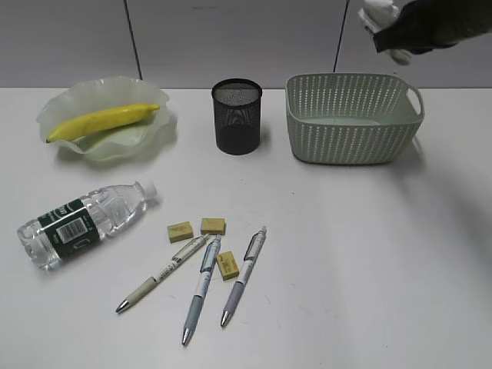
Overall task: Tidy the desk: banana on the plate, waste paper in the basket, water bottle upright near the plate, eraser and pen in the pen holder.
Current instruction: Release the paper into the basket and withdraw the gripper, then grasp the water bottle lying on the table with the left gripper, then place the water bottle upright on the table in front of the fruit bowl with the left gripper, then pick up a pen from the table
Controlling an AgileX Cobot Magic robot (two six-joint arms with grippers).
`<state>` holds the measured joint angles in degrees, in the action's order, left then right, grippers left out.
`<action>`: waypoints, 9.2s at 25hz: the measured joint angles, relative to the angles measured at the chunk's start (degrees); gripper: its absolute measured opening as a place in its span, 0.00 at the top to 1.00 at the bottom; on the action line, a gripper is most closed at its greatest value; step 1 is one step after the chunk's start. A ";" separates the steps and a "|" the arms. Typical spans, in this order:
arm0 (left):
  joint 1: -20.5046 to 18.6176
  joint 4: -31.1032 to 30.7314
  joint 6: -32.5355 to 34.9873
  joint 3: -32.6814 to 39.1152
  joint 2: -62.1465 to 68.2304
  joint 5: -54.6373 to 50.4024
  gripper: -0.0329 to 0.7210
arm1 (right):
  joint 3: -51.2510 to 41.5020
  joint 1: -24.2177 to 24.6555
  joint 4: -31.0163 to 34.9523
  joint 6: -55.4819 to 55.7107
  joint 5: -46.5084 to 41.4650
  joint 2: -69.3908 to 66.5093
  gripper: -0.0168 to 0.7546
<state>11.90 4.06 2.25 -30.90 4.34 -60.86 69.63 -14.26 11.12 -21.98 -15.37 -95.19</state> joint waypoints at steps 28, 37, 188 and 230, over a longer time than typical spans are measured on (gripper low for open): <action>0.00 0.00 0.00 0.00 0.00 0.00 0.47 | 20.05 0.00 -8.13 17.02 -48.72 -5.37 0.22; 0.00 0.00 0.00 0.00 0.00 0.00 0.47 | -6.69 0.00 -8.25 17.70 -49.19 22.93 0.22; 7.44 -2.32 -8.24 0.63 102.78 123.91 0.25 | -40.35 0.00 -7.36 18.06 -44.22 95.59 0.22; 7.44 -5.70 -7.27 -2.16 1.72 -5.69 0.27 | -40.35 0.00 -7.34 18.08 -44.04 95.59 0.22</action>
<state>19.34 -1.64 -5.02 -33.06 6.06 -66.56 29.28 -14.26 3.79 -3.90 -59.41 0.40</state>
